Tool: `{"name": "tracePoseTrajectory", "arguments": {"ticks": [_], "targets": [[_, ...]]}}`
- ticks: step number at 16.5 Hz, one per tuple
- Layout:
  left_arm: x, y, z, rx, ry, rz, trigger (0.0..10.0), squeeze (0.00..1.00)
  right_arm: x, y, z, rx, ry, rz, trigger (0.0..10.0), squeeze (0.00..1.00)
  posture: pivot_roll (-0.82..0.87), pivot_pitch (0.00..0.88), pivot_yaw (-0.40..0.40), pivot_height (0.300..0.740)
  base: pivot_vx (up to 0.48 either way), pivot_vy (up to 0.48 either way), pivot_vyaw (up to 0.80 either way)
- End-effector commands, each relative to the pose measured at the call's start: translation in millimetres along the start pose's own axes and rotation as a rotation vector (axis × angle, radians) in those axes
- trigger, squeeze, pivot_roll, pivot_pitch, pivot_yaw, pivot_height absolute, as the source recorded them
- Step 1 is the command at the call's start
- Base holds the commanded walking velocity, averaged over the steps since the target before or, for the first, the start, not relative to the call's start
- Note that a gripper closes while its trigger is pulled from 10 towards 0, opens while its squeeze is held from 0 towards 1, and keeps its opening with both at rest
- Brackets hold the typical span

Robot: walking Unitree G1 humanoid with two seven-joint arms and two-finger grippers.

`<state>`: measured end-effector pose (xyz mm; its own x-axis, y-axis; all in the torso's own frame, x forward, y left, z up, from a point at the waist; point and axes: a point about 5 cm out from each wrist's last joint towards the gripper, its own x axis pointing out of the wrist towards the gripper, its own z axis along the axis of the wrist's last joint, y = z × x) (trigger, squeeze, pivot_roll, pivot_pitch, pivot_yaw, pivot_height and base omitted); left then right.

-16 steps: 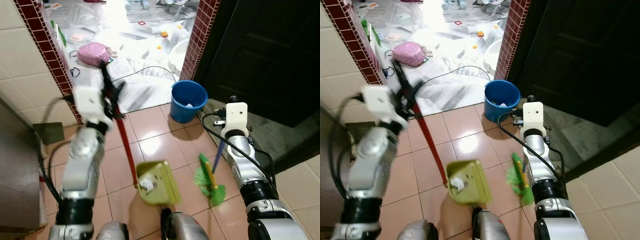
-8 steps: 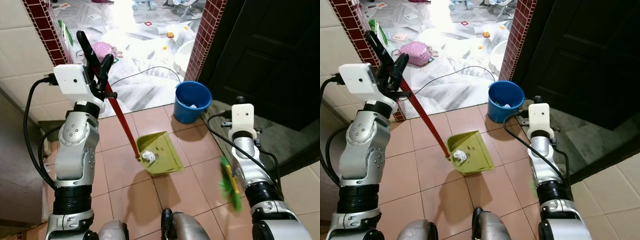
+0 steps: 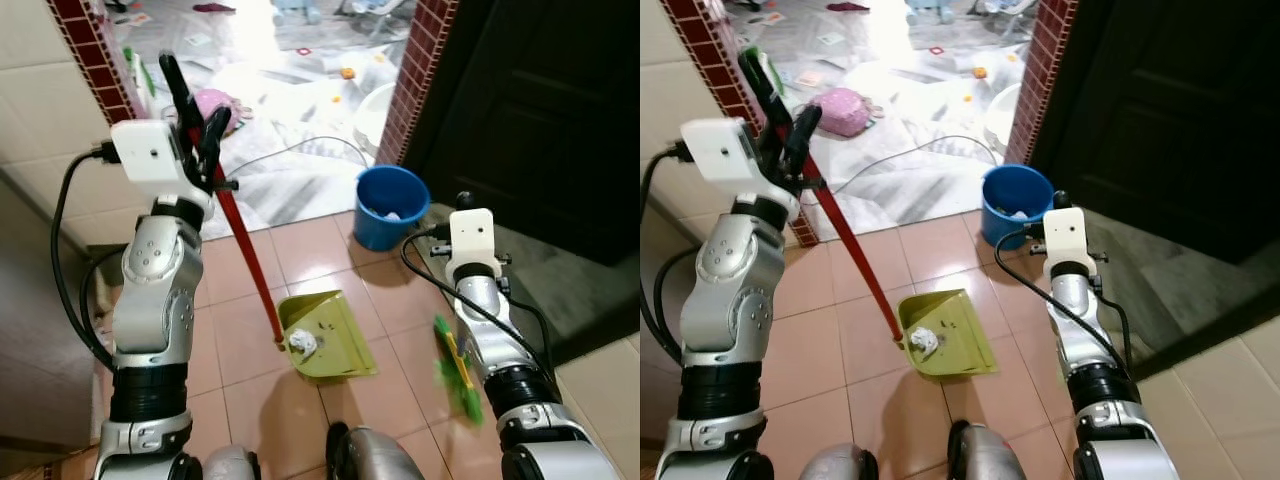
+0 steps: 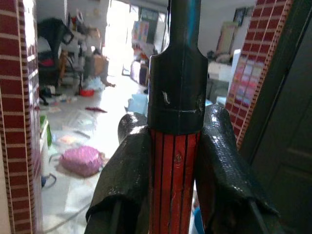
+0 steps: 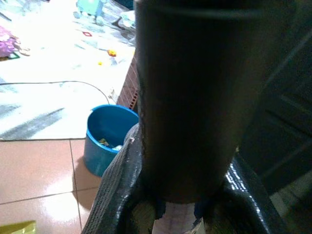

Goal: Sweep floor

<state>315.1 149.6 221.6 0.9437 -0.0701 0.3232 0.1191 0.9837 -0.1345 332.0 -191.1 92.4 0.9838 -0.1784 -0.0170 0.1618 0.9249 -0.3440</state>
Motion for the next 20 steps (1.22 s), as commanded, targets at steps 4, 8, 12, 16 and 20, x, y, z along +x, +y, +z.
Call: {"name": "tracePoseTrajectory", "arguments": {"ticks": [4,8,12,16,20], "targets": [[3.3,-5.5,24.7,-0.012,-0.113,-0.018,10.0,0.00,2.3,-0.3,8.3,-0.005,-0.045,0.003,10.0,0.00,-0.01,0.111,-0.026,0.740,0.370,0.000,0.00],[7.1,-7.0,35.2,-0.006,-0.143,-0.024,10.0,0.00,2.4,2.2,6.9,-0.005,-0.040,0.011,10.0,0.00,0.00,0.110,-0.026,0.740,0.480,0.000,0.00],[0.0,-2.4,8.7,0.039,-0.036,-0.028,10.0,0.00,2.4,4.2,6.1,0.001,-0.034,0.019,10.0,0.00,0.00,0.108,-0.023,0.740,0.120,0.000,0.00],[-10.0,6.0,-14.7,0.063,0.041,-0.025,10.0,0.00,2.5,4.5,3.6,0.011,-0.018,0.017,10.0,0.00,0.00,0.108,-0.022,0.740,0.316,0.000,-0.17],[-27.7,11.3,-50.9,0.111,0.165,-0.051,10.0,0.00,3.0,5.2,2.0,0.016,-0.008,0.015,10.0,0.00,0.00,0.108,-0.022,0.740,0.338,0.000,-0.74]]}}
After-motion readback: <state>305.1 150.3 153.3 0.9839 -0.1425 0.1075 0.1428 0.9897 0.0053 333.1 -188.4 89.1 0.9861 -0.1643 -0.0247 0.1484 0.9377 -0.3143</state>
